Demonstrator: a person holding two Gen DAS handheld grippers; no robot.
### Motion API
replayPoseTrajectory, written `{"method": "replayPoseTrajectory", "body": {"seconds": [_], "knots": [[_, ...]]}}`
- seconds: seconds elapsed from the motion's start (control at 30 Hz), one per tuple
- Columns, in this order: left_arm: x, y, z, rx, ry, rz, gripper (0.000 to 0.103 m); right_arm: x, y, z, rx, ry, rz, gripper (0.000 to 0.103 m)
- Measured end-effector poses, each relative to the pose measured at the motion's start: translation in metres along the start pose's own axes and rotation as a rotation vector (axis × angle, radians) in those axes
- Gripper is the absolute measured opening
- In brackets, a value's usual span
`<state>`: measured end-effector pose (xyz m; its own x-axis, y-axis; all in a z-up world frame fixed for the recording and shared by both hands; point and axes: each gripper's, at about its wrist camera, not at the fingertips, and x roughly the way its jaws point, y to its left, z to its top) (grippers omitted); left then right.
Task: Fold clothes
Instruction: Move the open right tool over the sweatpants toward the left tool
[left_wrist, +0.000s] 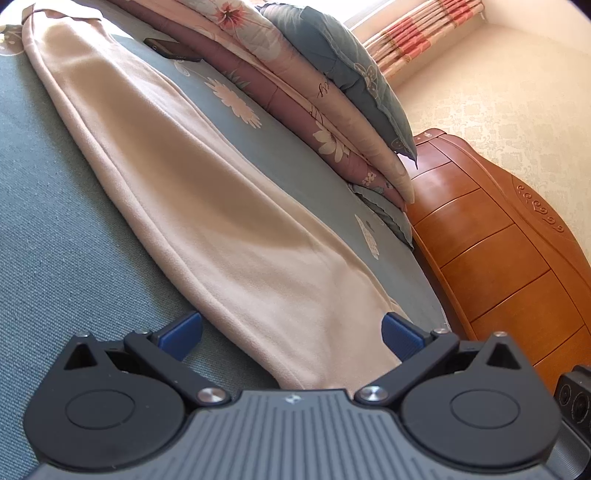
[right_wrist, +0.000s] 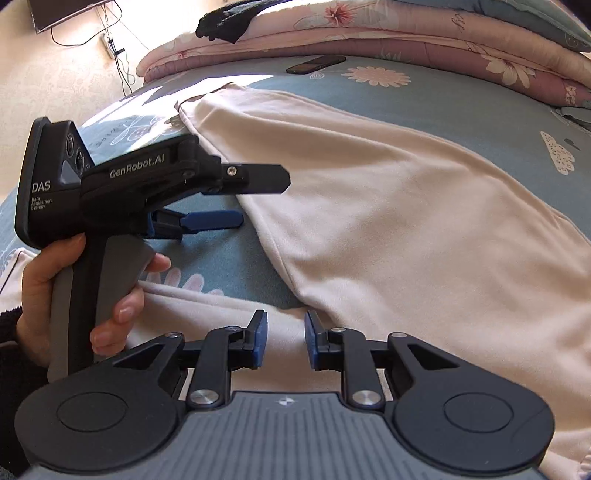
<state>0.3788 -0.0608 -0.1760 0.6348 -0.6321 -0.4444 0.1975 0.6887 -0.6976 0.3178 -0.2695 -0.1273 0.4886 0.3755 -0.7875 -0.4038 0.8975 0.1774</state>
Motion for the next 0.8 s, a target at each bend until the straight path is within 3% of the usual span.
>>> {"method": "replayPoseTrajectory", "body": {"seconds": [0.07, 0.37, 0.43, 0.5, 0.6, 0.67, 0.73, 0.8], "knots": [[0.001, -0.001, 0.0, 0.0, 0.008, -0.002, 0.102, 0.015, 0.007, -0.006, -0.022, 0.033, -0.019, 0.025], [0.007, -0.006, 0.002, -0.002, 0.041, -0.013, 0.102, 0.028, 0.009, -0.007, 0.06, -0.083, -0.054, 0.03], [-0.002, -0.013, 0.003, -0.004, 0.08, -0.012, 0.102, 0.034, 0.012, -0.007, 0.073, -0.116, -0.073, 0.031], [-0.019, -0.023, 0.003, 0.016, 0.122, -0.021, 0.102, 0.031, 0.019, 0.001, 0.064, -0.093, -0.1, 0.032], [-0.064, -0.036, 0.005, 0.138, 0.153, 0.053, 0.102, -0.002, 0.028, 0.002, 0.074, -0.127, -0.105, 0.032], [-0.093, -0.035, 0.006, 0.206, 0.139, 0.144, 0.102, -0.026, 0.036, -0.005, 0.074, -0.17, -0.081, 0.032], [-0.111, -0.026, 0.003, 0.205, 0.138, 0.199, 0.102, -0.033, 0.047, -0.02, 0.066, -0.174, -0.087, 0.032], [-0.124, -0.016, -0.002, 0.186, 0.149, 0.231, 0.102, -0.026, 0.06, -0.034, 0.043, -0.156, -0.127, 0.025]]}}
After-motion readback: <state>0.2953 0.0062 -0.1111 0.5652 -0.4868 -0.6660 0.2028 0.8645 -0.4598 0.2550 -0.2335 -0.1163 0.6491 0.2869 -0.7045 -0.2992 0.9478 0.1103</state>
